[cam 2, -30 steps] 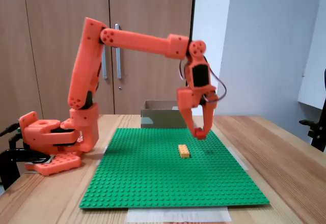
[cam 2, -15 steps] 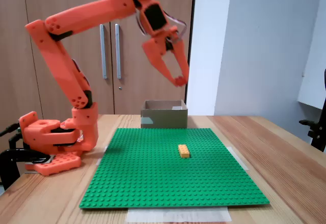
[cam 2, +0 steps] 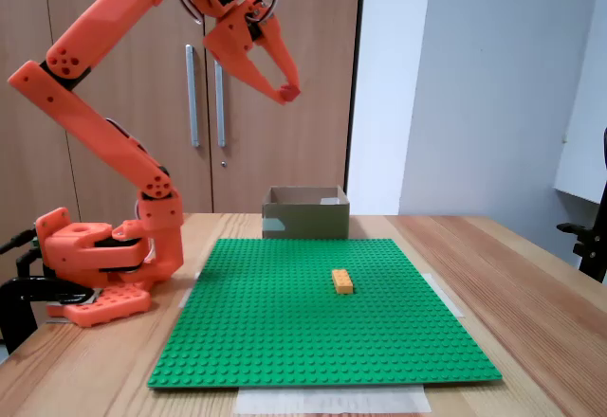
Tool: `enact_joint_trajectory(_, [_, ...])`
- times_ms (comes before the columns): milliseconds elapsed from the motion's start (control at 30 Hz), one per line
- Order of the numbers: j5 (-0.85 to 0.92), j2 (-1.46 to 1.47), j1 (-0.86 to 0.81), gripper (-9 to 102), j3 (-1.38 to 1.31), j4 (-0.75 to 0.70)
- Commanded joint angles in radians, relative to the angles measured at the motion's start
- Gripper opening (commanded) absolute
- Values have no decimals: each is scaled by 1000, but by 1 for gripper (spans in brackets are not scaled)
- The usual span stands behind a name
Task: Pick the red lego block and put it in the box.
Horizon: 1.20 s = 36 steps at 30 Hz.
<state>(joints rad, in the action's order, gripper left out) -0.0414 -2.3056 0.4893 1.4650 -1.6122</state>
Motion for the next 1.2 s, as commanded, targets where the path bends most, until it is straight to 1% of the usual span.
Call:
enact_joint_trajectory(0, [14,3,74,2,-31,32])
enact_joint_trajectory(200, [20,38,221,2,35,117])
enact_joint_trajectory(300, [25,112,241,3,28,160])
enact_joint_trajectory(433, [34,279,249,4,-41,201])
enact_joint_trajectory(633, [31,586,268,5,-302,169])
enact_joint_trajectory(667, [32,637,268,4,-356,155])
enact_joint_trajectory(700, [29,753,272,5,-489,114])
enact_joint_trajectory(867, [18,937,301,5,-689,34])
enact_joint_trajectory(1033, [15,1068,313,6,-721,28])
enact_joint_trajectory(1167, [12,1111,333,6,-621,89])
